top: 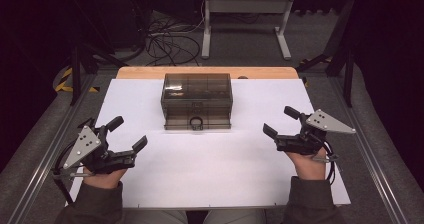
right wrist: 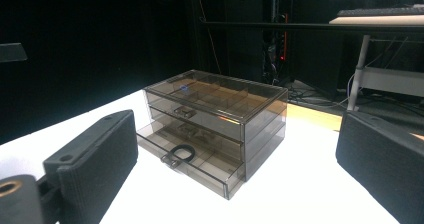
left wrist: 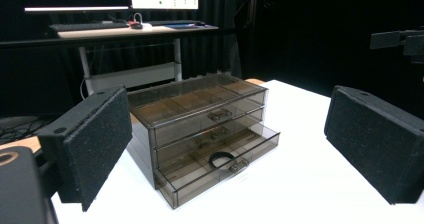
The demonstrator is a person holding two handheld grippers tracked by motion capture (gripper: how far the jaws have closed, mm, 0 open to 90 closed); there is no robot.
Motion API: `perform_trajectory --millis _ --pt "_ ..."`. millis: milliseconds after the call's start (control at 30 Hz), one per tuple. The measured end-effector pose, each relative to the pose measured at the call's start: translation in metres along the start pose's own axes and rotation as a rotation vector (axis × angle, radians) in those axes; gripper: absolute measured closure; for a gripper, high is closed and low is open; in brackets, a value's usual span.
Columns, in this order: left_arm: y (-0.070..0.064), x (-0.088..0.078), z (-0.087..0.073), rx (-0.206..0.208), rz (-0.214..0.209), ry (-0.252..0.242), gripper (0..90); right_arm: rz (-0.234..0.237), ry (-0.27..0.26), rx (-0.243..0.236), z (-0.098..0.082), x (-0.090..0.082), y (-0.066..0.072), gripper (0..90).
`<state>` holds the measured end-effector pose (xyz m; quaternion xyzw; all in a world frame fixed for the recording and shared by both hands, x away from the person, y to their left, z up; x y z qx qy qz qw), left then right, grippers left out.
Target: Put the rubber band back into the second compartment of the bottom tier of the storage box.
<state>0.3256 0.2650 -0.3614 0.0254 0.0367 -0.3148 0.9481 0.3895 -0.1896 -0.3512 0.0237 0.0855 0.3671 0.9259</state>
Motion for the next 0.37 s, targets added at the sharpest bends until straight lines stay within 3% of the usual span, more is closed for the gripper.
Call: perform_trajectory --millis 367 --pt "-0.0003 0.0007 -0.0008 0.001 -0.002 0.006 5.8 0.006 0.003 -0.003 -0.0006 0.0017 0.0022 3.9"
Point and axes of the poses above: each handheld gripper's, and its own axes: x roughly forward along the jaws, z roughly out of its top, y roughly to its left, the point moved 4 cm from there along x, roughly forward along the jaws, and after that the axes turned 2 degrees about x, right-handed, at the moved point
